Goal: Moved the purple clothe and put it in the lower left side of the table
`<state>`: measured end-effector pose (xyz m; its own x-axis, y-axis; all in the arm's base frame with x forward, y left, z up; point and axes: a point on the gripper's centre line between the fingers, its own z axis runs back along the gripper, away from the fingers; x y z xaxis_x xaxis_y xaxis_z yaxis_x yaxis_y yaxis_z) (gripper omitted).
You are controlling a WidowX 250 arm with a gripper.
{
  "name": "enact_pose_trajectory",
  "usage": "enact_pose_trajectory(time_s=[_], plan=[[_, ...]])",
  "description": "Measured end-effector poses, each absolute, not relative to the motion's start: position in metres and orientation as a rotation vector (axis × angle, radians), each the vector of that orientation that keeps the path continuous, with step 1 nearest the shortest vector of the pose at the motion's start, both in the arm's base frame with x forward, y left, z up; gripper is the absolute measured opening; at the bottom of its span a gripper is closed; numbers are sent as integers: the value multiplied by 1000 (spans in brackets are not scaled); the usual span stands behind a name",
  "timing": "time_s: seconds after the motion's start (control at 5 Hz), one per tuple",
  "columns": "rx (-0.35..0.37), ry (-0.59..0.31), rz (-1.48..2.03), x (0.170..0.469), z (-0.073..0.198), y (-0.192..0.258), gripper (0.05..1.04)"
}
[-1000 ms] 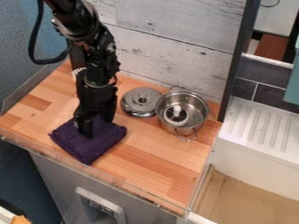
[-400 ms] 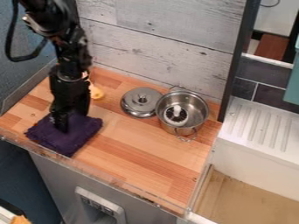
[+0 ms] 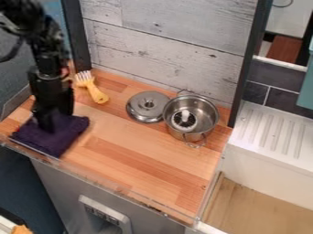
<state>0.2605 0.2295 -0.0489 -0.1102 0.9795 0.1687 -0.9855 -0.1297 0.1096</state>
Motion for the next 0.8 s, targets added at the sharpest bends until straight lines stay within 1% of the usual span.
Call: enact_pose_trajectory(time_s=[0.2,0.4,0.8], plan=[[172,-21,1715,261,-50,248,1001],[162,4,1721,265,-51,263,1001],[166,-12,1684,266,-48,263,1001]])
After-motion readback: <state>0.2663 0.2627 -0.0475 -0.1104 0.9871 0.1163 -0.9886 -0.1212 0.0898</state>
